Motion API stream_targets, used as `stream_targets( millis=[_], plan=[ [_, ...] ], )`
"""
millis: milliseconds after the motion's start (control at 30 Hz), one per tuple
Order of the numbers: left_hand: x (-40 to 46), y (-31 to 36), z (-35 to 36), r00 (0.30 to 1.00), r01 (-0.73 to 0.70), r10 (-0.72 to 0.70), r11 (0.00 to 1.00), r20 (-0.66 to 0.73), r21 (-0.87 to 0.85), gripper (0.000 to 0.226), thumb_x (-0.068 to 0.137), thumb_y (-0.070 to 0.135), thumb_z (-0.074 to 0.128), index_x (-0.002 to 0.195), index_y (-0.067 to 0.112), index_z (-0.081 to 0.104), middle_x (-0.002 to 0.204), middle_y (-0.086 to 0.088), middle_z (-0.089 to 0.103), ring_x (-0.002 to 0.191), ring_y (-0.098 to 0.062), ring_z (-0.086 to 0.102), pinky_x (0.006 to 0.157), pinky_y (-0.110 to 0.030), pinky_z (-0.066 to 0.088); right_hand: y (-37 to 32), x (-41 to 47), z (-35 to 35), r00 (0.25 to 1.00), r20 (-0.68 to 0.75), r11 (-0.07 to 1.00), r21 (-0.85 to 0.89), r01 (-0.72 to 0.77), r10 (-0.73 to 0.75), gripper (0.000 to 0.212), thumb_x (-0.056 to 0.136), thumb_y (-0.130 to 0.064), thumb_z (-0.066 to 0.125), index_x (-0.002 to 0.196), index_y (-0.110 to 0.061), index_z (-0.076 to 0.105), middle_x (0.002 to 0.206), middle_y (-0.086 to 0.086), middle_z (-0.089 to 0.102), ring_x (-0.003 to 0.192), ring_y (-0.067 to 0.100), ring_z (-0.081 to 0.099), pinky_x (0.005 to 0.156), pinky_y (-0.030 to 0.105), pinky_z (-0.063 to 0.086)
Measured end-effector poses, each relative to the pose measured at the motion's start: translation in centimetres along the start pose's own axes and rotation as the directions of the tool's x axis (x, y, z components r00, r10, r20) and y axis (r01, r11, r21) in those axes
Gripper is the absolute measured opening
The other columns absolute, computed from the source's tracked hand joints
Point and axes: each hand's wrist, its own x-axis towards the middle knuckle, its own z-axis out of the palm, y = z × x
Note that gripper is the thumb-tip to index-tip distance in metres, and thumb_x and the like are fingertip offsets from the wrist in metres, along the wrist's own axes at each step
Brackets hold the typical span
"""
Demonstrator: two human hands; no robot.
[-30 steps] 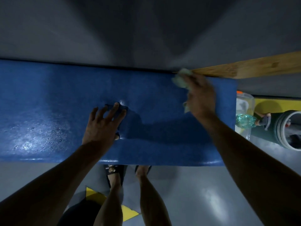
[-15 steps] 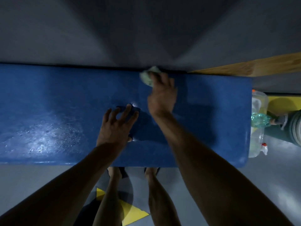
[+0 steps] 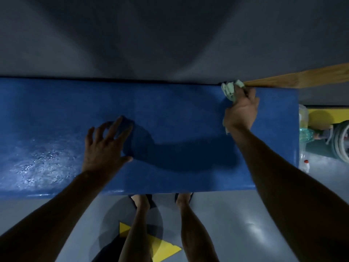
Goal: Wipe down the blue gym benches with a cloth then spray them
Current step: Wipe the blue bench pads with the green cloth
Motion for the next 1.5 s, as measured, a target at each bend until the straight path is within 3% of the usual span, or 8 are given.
stream_targets(
  millis=[267, 433, 600, 767, 967, 1100, 1267, 1500],
  plan=[
    [0.4, -0.5, 0.9, 0.997, 0.034, -0.034, 0.999, 0.069, 0.013, 0.104, 0.064, 0.057, 0.078, 0.152, 0.035, 0.027, 0.163, 0.001, 0.017, 0.138, -0.038, 0.028, 0.112, -0.056, 0.024, -17.5, -7.9, 6.6, 0.972, 0.074, 0.961, 0.183, 0.207, -0.224, 0.062, 0.066, 0.005, 0.061, 0.123, -0.021, 0.064, 0.121, 0.008, 0.058, 0.098, 0.031, 0.054, 0.083, 0.038, 0.045],
    [0.4, -0.8, 0.8, 0.997, 0.009, -0.011, 1.000, 0.073, 0.028, 0.104, 0.068, 0.061, 0.073, 0.154, 0.036, 0.018, 0.164, 0.001, 0.013, 0.140, -0.037, 0.024, 0.113, -0.056, 0.022, -14.8, -5.5, 4.0, 0.762, 0.272, 0.805, 0.100, 0.584, -0.587, 0.070, 0.068, -0.008, 0.070, 0.133, -0.028, 0.054, 0.125, -0.001, 0.054, 0.106, 0.027, 0.050, 0.081, 0.042, 0.050],
    [0.5, -1.0, 1.0, 0.996, -0.010, 0.011, 1.000, 0.085, -0.009, 0.105, 0.071, 0.059, 0.072, 0.154, 0.035, 0.013, 0.164, 0.001, 0.010, 0.141, -0.038, 0.018, 0.115, -0.056, 0.018, -3.8, -1.4, 1.4, 0.970, 0.049, 0.970, -0.049, 0.239, -0.236, 0.065, 0.074, -0.002, 0.048, 0.134, -0.024, 0.057, 0.130, 0.007, 0.055, 0.104, 0.036, 0.051, 0.086, 0.043, 0.049],
    [0.8, -1.4, 1.1, 0.996, -0.015, 0.018, 0.999, 0.092, -0.037, 0.105, 0.070, 0.061, 0.073, 0.154, 0.036, 0.014, 0.164, 0.002, 0.012, 0.142, -0.037, 0.020, 0.117, -0.055, 0.016, -9.5, -3.9, 4.0, 0.992, -0.075, 0.995, 0.010, -0.102, 0.103, 0.065, 0.067, -0.005, 0.051, 0.130, -0.020, 0.060, 0.120, 0.010, 0.056, 0.094, 0.037, 0.050, 0.077, 0.041, 0.043],
    [0.7, -1.5, 1.1, 0.996, -0.032, 0.034, 0.999, 0.079, -0.027, 0.104, 0.071, 0.060, 0.072, 0.153, 0.035, 0.014, 0.163, 0.002, 0.012, 0.142, -0.036, 0.020, 0.116, -0.054, 0.019, -21.9, -10.7, 7.0, 0.917, 0.140, 0.922, 0.162, 0.351, -0.374, 0.055, 0.073, -0.007, 0.062, 0.126, -0.022, 0.060, 0.123, 0.004, 0.057, 0.101, 0.030, 0.050, 0.081, 0.042, 0.048],
    [0.9, -1.7, 1.2, 0.998, -0.023, 0.024, 0.999, 0.050, -0.030, 0.106, 0.063, 0.061, 0.077, 0.151, 0.034, 0.026, 0.161, 0.001, 0.022, 0.137, -0.037, 0.030, 0.113, -0.054, 0.024, -17.1, -8.9, 4.8, 0.760, 0.237, 0.792, 0.092, 0.603, -0.606, 0.061, 0.074, -0.012, 0.047, 0.131, -0.029, 0.057, 0.128, -0.003, 0.056, 0.102, 0.029, 0.051, 0.079, 0.040, 0.048],
    [1.0, -1.8, 1.6, 0.999, -0.030, 0.032, 0.998, 0.041, -0.048, 0.106, 0.061, 0.058, 0.080, 0.151, 0.033, 0.030, 0.160, -0.001, 0.027, 0.134, -0.039, 0.034, 0.112, -0.055, 0.027, -4.1, -3.5, 1.5, 0.976, 0.085, 0.977, -0.060, 0.205, -0.199, 0.071, 0.070, 0.002, 0.051, 0.134, -0.027, 0.056, 0.122, 0.010, 0.053, 0.097, 0.039, 0.049, 0.078, 0.047, 0.050],
    [0.9, -1.5, 1.5, 0.999, -0.025, 0.026, 0.998, 0.029, -0.065, 0.105, 0.060, 0.053, 0.083, 0.150, 0.030, 0.032, 0.159, -0.003, 0.029, 0.132, -0.040, 0.033, 0.113, -0.057, 0.023, -10.2, -7.5, 3.7, 0.976, -0.015, 0.973, -0.077, -0.217, 0.217, 0.075, 0.065, -0.007, 0.060, 0.138, -0.018, 0.050, 0.125, 0.014, 0.050, 0.098, 0.038, 0.048, 0.074, 0.044, 0.046]
  ],
)
